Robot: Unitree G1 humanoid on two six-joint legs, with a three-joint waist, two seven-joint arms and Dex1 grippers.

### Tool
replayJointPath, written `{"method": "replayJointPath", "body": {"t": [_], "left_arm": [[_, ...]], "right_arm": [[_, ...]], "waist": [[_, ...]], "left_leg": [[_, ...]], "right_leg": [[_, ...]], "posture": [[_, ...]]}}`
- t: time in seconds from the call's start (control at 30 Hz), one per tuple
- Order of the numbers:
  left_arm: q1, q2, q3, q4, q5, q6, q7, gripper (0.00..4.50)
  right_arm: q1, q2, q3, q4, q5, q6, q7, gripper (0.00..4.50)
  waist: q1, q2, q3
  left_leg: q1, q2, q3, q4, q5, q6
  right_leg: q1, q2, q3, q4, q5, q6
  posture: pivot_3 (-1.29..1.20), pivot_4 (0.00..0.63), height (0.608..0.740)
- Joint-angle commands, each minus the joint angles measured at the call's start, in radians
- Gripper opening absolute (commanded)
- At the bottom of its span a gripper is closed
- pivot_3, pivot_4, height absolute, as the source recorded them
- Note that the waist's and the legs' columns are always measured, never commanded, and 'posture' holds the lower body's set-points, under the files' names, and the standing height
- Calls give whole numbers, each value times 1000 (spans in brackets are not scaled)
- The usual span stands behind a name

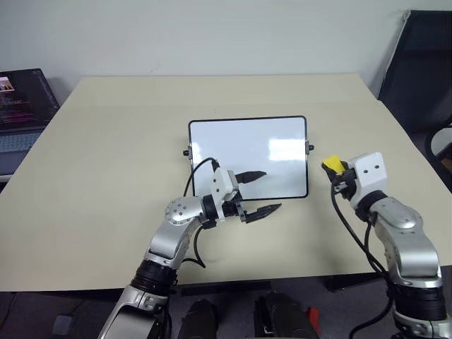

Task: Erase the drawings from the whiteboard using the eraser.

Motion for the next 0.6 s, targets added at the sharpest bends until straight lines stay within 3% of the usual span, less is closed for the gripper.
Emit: {"method": "replayJointPath", "body": {"t": [0.03, 0.3, 0.6], "left_arm": [[-41, -2, -21, 16, -24, 5, -73, 4500], [-78, -2, -54, 101, 11, -21, -151, 4500], [-61, 20, -68, 125, 66, -48, -157, 4500]], "right_arm": [[11, 2, -93, -39, 54, 97, -30, 1161], [20, 3, -148, 8, 118, 229, -49, 1161], [-6, 2, -103, 56, 133, 233, -63, 1161]], "waist": [[0, 0, 0], [-1, 0, 0], [-1, 0, 0]], "left_leg": [[0, 0, 0, 0, 0, 0], [1, 0, 0, 0, 0, 0], [0, 0, 0, 0, 0, 0]], "right_leg": [[0, 0, 0, 0, 0, 0], [0, 0, 0, 0, 0, 0], [0, 0, 0, 0, 0, 0]], "posture": [[0, 150, 740], [0, 150, 740], [0, 150, 740]]}}
